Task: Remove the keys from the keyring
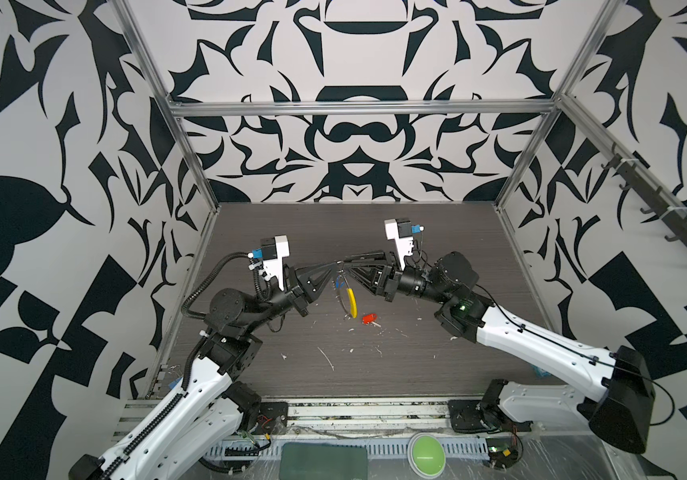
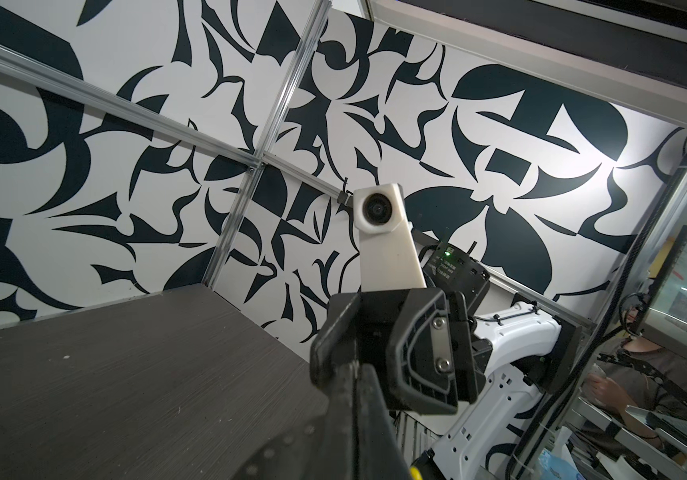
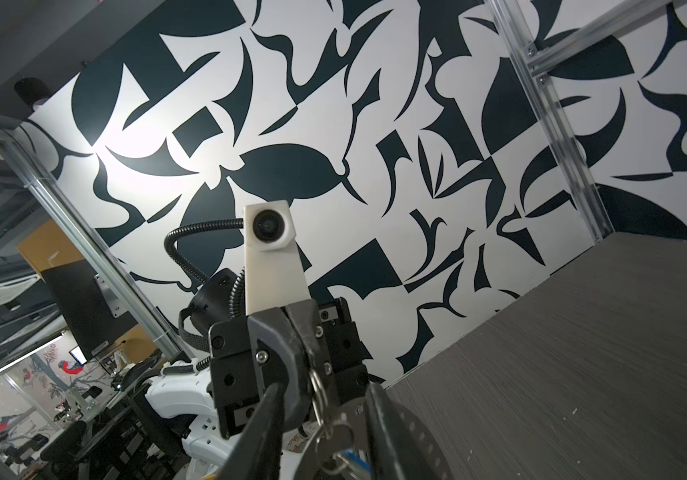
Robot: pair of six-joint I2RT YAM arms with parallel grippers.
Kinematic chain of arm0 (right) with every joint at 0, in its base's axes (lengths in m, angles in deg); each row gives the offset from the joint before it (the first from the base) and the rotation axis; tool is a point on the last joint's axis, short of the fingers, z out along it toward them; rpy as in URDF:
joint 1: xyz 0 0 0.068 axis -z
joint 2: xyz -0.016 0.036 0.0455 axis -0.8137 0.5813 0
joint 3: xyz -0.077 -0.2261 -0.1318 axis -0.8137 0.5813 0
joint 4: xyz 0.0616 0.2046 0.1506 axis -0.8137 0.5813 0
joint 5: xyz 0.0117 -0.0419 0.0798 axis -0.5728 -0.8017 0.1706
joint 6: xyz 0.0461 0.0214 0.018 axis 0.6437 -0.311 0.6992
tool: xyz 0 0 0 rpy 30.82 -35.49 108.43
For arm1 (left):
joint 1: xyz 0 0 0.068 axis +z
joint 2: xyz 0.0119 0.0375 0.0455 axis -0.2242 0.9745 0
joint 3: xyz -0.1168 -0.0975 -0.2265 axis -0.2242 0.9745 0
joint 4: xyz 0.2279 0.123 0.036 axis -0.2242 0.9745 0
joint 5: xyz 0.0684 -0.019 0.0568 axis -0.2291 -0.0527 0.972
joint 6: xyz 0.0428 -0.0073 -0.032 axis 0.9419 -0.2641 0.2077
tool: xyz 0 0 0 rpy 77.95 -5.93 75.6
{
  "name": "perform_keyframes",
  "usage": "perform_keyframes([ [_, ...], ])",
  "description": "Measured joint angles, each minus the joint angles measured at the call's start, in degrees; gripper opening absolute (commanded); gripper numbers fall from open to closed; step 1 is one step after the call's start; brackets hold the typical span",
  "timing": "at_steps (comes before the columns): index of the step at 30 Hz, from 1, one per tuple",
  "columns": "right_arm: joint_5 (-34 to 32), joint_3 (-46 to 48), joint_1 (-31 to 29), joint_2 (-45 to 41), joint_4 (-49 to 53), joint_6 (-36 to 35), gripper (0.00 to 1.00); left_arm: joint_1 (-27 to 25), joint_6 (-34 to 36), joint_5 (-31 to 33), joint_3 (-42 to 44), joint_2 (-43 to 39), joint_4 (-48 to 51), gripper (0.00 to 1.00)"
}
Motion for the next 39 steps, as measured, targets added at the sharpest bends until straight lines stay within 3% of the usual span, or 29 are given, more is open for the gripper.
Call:
perform_keyframes([
  [3, 0.8, 0.0, 0.0, 0.0, -0.5, 0.3, 0.21, 0.0, -0.2, 0.0, 0.0, 0.1, 0.0, 0.00],
  [9, 1.8, 0.0, -0.2, 0.8, -0.8, 0.9, 0.16, 0.0, -0.3, 0.1, 0.0, 0.1, -0.4, 0.00],
  [14, 2.1, 0.0, -0.3, 1.1, -0.7, 0.4, 0.00, 0.0, -0.6, 0.3, 0.0, 0.1, -0.5, 0.00],
  [16, 2.1, 0.0, -0.3, 0.9, -0.5, 0.0, 0.00, 0.0, -0.9, 0.4, 0.0, 0.2, -0.5, 0.00],
  [17, 2.1, 0.0, -0.3, 0.7, -0.1, -0.2, 0.00, 0.0, -1.0, 0.4, 0.0, 0.2, -0.4, 0.03],
  [19, 2.1, 0.0, -0.3, 0.1, 1.4, -0.9, 0.00, 0.0, -0.9, 0.4, 0.0, 0.2, -0.1, 0.25],
  [21, 2.0, 0.0, -0.4, -1.0, 4.7, -2.3, 0.00, 0.0, -1.1, 0.5, 0.0, -0.1, 0.7, 0.38],
  [24, 1.9, -0.8, -0.4, -3.3, 13.0, -5.7, 0.00, 0.0, -1.7, 0.7, 0.0, -1.1, 3.5, 0.44],
  [31, 2.6, -8.4, -0.4, -5.9, 33.6, -15.0, 0.00, 0.0, -0.3, -2.1, -6.0, -3.0, 18.8, 0.47],
  [39, 6.1, -18.4, -0.4, -4.6, 52.4, -24.2, 0.00, 0.0, 6.2, -10.4, -18.2, -0.3, 39.1, 0.42],
])
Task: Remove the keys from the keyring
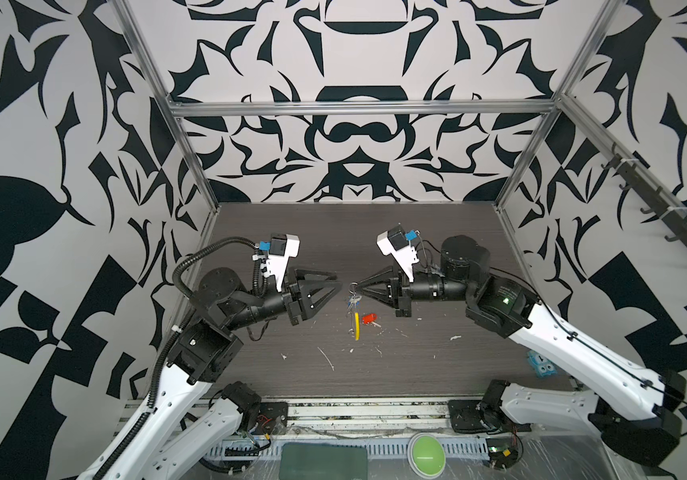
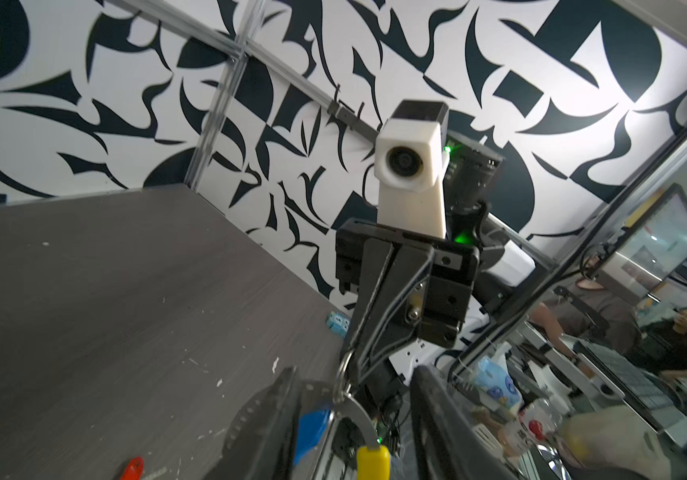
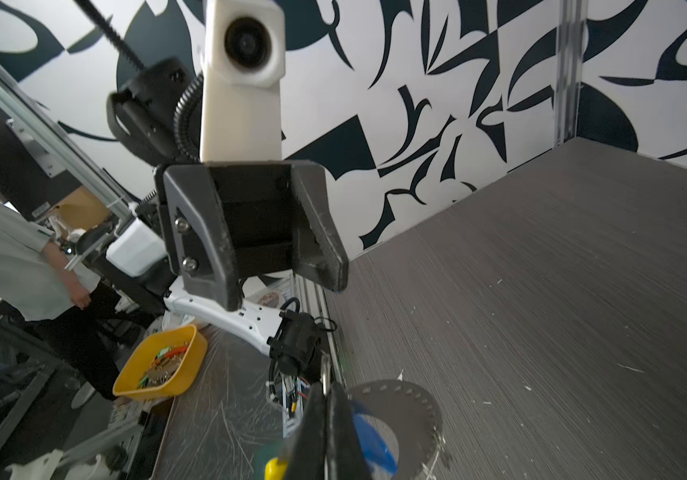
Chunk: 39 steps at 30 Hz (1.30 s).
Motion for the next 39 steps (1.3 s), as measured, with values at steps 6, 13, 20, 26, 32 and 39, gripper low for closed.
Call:
perform_keyframes([
  [6, 2.2, -5.3, 0.0, 2.6, 9.3, -4.8, 0.00, 0.0, 4.4, -5.2, -5.1, 4.7, 11.4, 0.31],
  [13, 3.8, -8.6, 0.0, 5.0, 16.1, -7.8, 0.00, 0.0, 7.6, -8.1, -7.0, 8.6, 18.6, 0.27],
  [20, 4.4, -10.0, 0.0, 5.7, 18.8, -9.1, 0.00, 0.0, 8.8, -10.0, -8.3, 9.4, 20.2, 0.24],
  [26, 4.6, -10.6, 0.0, 6.4, 19.5, -9.6, 0.00, 0.0, 9.0, -11.4, -8.6, 9.5, 20.7, 0.17],
  [32, 4.7, -10.8, 0.0, 6.7, 19.5, -9.6, 0.00, 0.0, 9.0, -12.3, -8.6, 10.2, 21.0, 0.16],
  [39, 5.0, -10.9, 0.1, 6.8, 19.4, -9.2, 0.00, 0.0, 8.4, -12.6, -8.4, 10.0, 19.8, 0.03],
])
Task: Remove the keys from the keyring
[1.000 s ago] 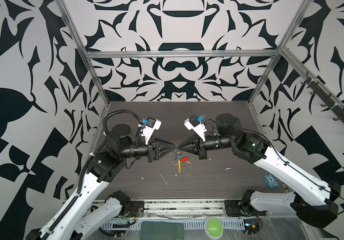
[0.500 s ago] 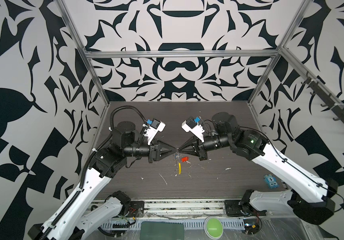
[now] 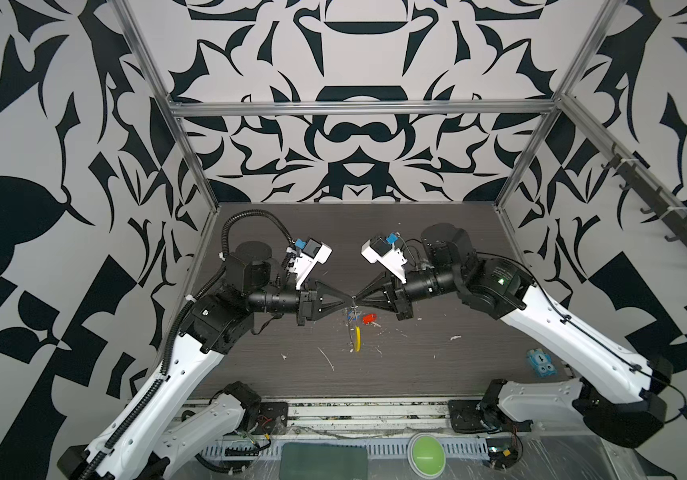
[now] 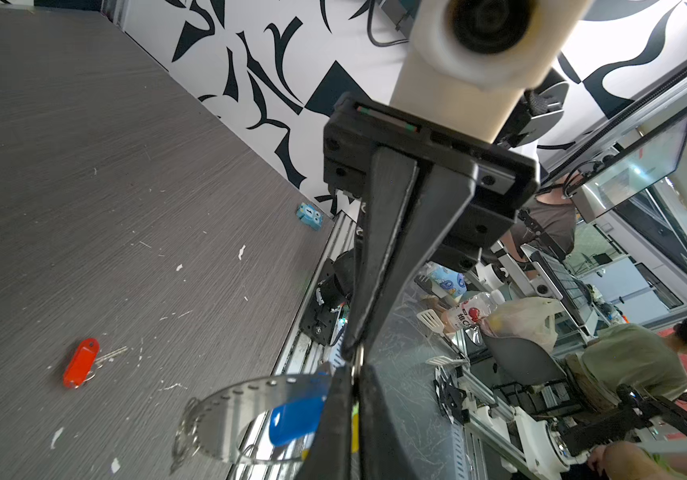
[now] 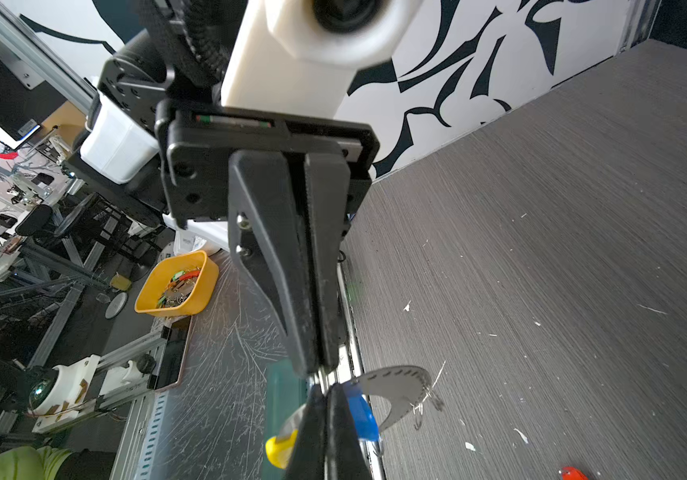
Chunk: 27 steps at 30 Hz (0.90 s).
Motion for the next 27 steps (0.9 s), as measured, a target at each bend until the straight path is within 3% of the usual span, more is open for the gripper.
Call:
perform_keyframes([
  [2, -0.1, 0.0, 0.0, 0.0, -0.3, 0.4, 0.00, 0.0, -0.6, 0.0, 0.8, -0.5, -1.4, 0.00],
  [7, -1.9, 0.6, 0.0, -0.6, -2.4, 1.7, 0.16, 0.0, -2.4, 1.7, 4.0, -2.8, -7.3, 0.00],
  [15, -9.2, 11.3, -0.1, -9.2, -18.6, 6.4, 0.32, 0.0, -5.4, 8.7, 11.6, -7.6, -18.5, 0.00],
  [27, -13.7, 24.9, -0.6, -8.5, -49.1, 19.1, 0.36, -0.4, -10.5, 15.9, 20.1, -10.5, -41.0, 0.00],
])
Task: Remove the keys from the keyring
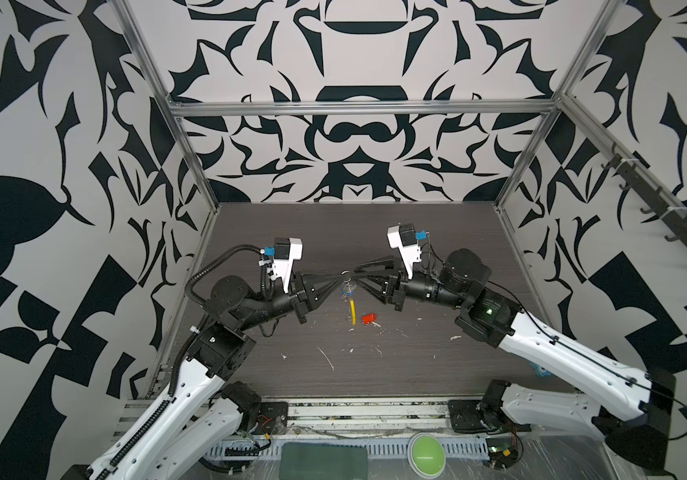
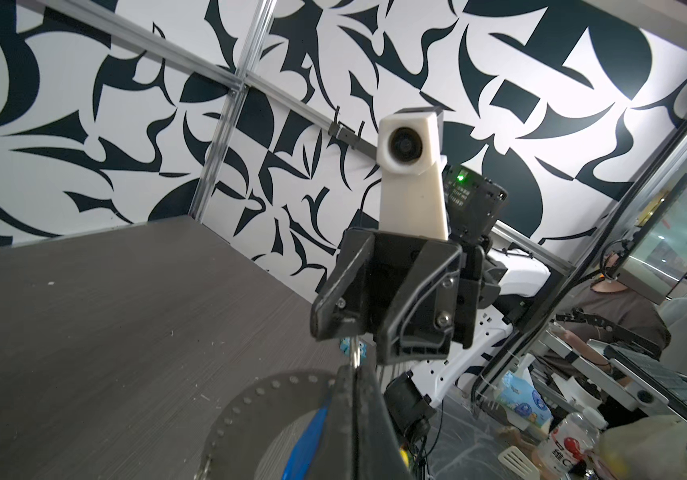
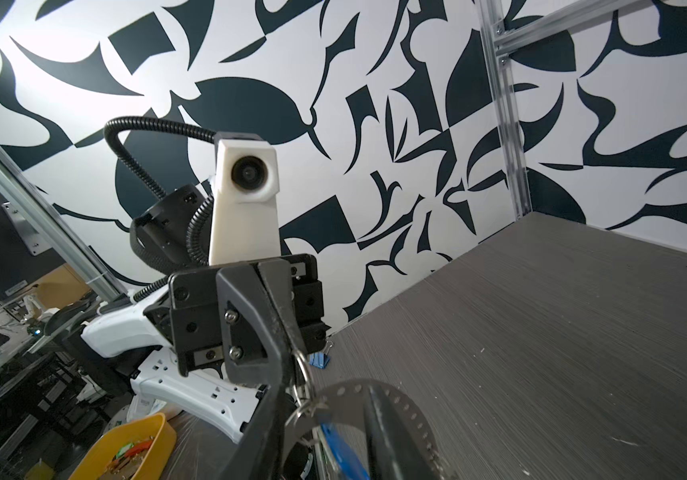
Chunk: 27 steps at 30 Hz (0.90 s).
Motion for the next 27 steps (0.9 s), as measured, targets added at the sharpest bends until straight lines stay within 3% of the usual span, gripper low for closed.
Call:
perform_keyframes([
  [5, 0.0, 1.7, -0.5, 1.3, -7.2, 3.5, 0.35, -0.2, -1.0, 1.2, 1.5, 0.0, -4.1, 0.00],
  [13, 0.9, 2.7, -0.7, 2.1, -14.2, 7.0, 0.19, -0.2, -1.7, 1.9, 2.3, -0.4, -7.0, 0.00],
  [17, 1.4, 2.9, -0.7, 2.5, -15.6, 7.8, 0.16, -0.2, -1.9, 1.9, 2.6, -0.7, -7.3, 0.00],
  [24, 2.3, 2.9, -0.7, 3.5, -16.0, 8.6, 0.27, -0.2, -2.0, 1.9, 2.6, -0.7, -7.3, 0.00],
  [27, 2.3, 3.2, -0.7, 3.4, -16.0, 8.8, 0.19, -0.2, -2.1, 1.9, 2.6, -0.7, -7.4, 0.00],
])
